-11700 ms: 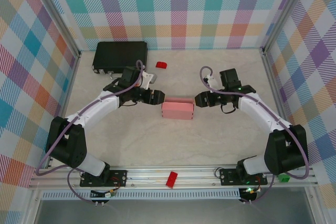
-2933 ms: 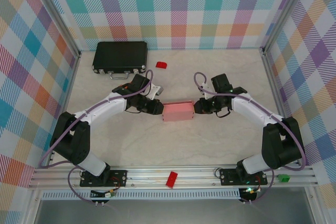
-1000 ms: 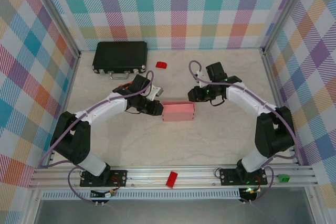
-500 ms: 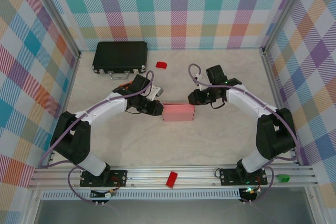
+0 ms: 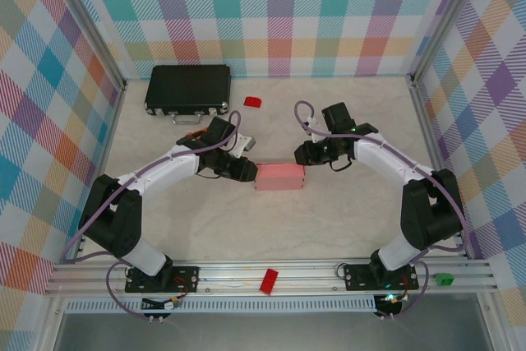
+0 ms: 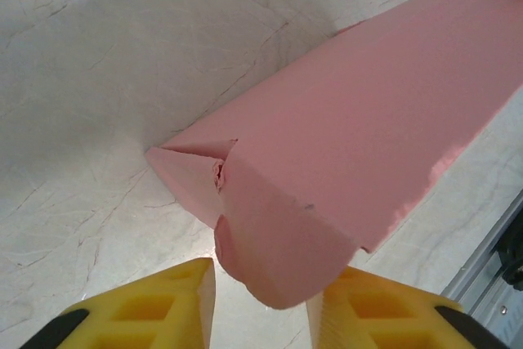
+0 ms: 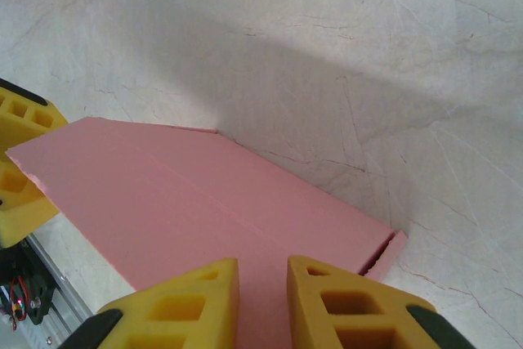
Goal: Fold the paper box
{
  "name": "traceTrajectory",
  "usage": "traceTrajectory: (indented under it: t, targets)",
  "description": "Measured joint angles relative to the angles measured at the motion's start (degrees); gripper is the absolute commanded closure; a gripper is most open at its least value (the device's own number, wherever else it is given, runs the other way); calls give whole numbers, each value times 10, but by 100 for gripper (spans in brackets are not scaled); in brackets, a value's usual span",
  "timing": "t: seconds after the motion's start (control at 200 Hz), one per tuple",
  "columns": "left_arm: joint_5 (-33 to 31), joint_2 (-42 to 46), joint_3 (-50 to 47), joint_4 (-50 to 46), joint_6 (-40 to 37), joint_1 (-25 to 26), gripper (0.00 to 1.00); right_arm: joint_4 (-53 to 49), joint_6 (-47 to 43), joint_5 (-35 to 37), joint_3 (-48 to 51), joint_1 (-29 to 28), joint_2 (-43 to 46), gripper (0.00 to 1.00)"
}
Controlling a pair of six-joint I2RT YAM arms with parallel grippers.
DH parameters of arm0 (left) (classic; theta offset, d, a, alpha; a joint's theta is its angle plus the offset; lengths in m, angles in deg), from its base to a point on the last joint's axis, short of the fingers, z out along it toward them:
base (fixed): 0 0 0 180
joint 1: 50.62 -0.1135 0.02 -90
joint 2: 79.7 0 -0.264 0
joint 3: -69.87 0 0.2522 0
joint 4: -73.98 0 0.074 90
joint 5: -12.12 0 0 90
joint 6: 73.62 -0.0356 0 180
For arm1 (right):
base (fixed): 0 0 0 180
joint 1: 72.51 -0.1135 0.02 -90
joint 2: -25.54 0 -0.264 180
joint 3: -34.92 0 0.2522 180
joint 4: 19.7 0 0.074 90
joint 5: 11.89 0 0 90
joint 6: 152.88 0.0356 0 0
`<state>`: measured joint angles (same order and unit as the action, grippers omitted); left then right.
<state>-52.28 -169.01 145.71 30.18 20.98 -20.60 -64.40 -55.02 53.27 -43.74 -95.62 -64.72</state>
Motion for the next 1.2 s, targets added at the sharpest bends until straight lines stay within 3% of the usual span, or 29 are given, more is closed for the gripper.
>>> traceTrajectory:
  t: [0.245, 0.46, 0.755, 1.04, 1.2]
  targets:
    - [4, 35, 0, 3, -1, 1, 52, 0, 0, 2, 0, -1, 0, 76]
    - [-3, 59, -7, 23, 3, 2, 49, 0, 0, 2, 0, -1, 0, 76]
    - [-7, 41, -8, 21, 5, 2, 51, 0, 0, 3, 0, -1, 0, 76]
    - [20, 23, -8, 21, 5, 2, 61, -3, 0, 5, -5, -1, 0, 76]
    - [22, 23, -8, 21, 6, 2, 62, -4, 0, 8, -9, -1, -2, 76]
